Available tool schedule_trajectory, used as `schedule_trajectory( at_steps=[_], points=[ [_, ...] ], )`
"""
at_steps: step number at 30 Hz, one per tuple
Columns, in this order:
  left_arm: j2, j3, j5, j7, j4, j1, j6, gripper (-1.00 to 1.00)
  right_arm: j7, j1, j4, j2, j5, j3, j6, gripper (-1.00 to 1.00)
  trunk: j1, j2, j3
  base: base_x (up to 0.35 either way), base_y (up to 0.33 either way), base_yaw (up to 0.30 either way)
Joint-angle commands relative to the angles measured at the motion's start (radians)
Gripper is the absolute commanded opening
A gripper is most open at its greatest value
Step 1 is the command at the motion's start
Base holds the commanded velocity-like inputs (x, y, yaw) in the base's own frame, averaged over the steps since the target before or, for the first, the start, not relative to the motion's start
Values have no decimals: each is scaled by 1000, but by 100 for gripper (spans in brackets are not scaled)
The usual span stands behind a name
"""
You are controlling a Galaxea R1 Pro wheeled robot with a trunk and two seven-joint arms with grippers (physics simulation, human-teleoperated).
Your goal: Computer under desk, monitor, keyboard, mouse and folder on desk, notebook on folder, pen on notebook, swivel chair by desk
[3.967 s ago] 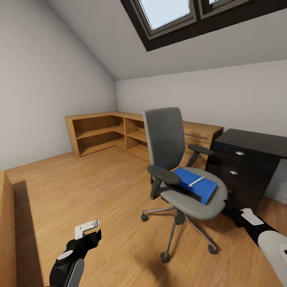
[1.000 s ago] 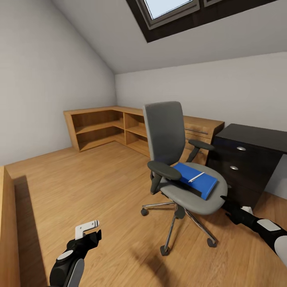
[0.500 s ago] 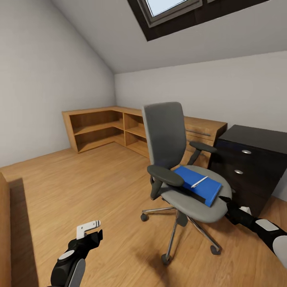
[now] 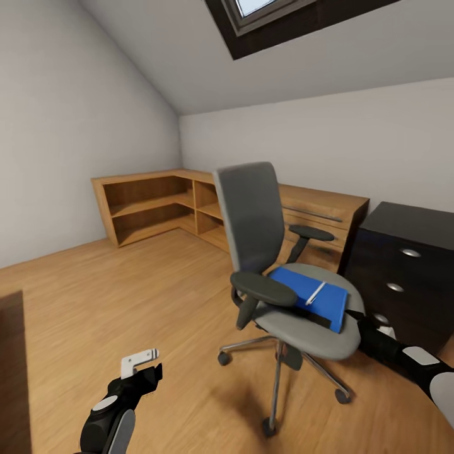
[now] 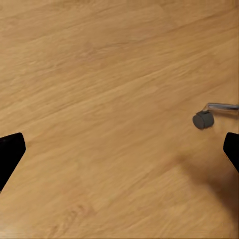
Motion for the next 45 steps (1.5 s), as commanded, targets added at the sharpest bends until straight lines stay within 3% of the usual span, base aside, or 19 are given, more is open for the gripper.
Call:
schedule_trajectory(
  at_steps=[1,19,31,45],
  points=[
    [0,-1,11,9,-1,-1,3,100,2,-1,1,0,3,-9,6,100,0,0,-1,320,0,0],
    [0,-1,11,10,-1,-1,4,100,2,-1,1,1,3,-9,5,100,0,0,-1,259,0,0],
    [-1,-3,11,9,-1,-1,4,100,2,-1,1,3,3,-9,5,100,0,0,-1,-281,0,0],
    [-1,-3,11,9,0,-1,4,100,1,-1,1,62,8,-8,-1,100,0,0,-1,-178,0,0]
  ],
)
